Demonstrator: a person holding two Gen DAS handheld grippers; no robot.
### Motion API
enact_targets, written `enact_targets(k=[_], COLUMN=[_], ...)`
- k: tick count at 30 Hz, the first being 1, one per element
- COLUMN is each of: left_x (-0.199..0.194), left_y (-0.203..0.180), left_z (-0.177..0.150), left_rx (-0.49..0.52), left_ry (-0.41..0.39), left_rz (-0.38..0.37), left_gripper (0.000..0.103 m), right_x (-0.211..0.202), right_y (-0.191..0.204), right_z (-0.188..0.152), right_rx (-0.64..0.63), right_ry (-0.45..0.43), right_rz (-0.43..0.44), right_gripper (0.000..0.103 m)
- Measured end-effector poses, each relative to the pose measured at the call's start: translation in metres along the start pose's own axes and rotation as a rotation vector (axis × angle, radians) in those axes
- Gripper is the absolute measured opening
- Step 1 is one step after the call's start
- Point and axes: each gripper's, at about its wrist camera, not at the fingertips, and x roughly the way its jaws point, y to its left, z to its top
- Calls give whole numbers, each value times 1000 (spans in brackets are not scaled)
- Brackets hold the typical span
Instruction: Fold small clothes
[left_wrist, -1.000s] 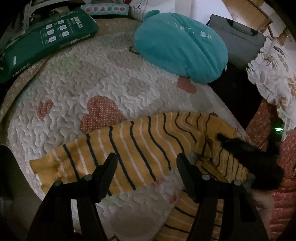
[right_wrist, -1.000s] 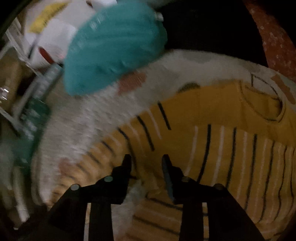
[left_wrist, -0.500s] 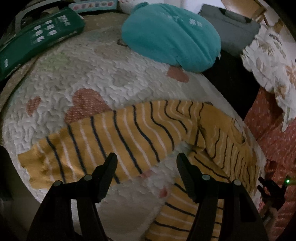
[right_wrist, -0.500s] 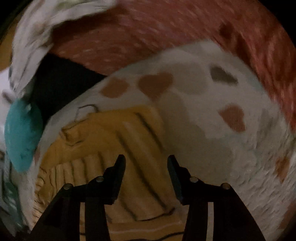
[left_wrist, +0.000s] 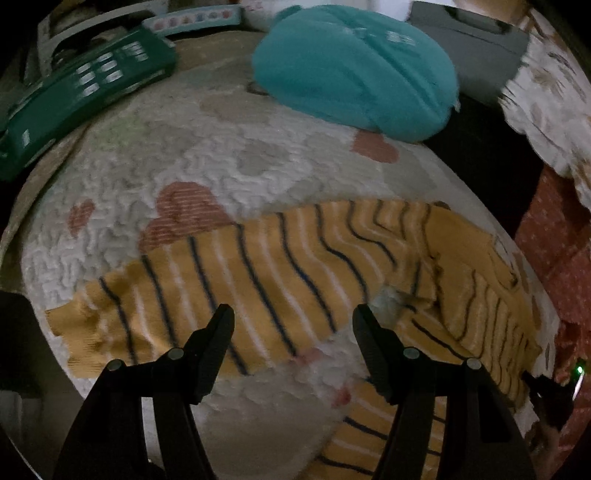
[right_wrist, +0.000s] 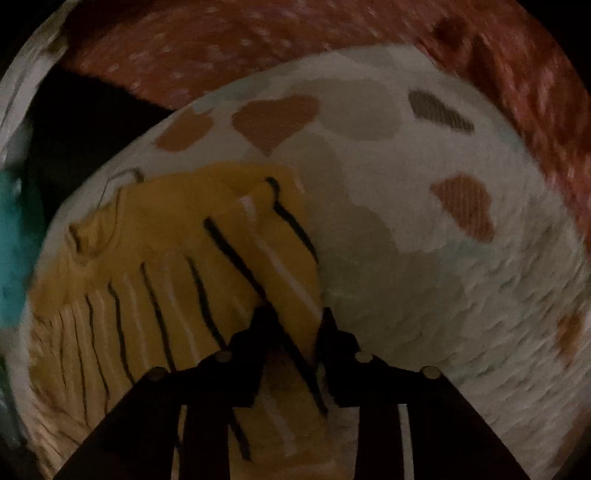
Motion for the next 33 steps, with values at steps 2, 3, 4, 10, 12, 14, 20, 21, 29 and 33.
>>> enact_targets(k=[2, 3, 4, 10, 12, 14, 20, 21, 29, 33], left_x=[-2, -5, -7, -38, -52, -69, -98, -99, -113, -116], left_y=[14, 24, 33, 120, 155, 191, 261, 266, 316, 316], left_z=[4, 8, 11, 30, 32, 32, 25, 25, 11, 10], left_rx=[-30, -51, -69, -277, -367, -464, -644, -657, -804, -805], left_ry=[-7, -17, -26, -128, -166, -213, -283, -283, -303, -308], left_rz=[14, 27, 38, 161, 206, 247, 291, 291, 276, 272], left_gripper=[66, 66, 66, 66, 66, 66, 66, 66, 66, 66], right_x=[-29, -44, -55, -98, -108, -118, -131, -130, -119, -104], right_y=[8, 13, 20, 150, 206, 258, 390, 403, 454, 476], right_z=[-4, -7, -10, -66, -103, -147, -297, -314, -404, -416], right_rx=[-31, -41, -54, -344, -489, -629, -1058, -1103, -1323, -1334], right_ry=[-94, -141, -170, -95, -46, 4, 54, 48, -84, -101], right_rz=[-63, -73, -61, 282, 406, 508, 643, 645, 599, 546], right_gripper=[37, 39, 40, 45, 53, 53, 56, 56, 65, 65])
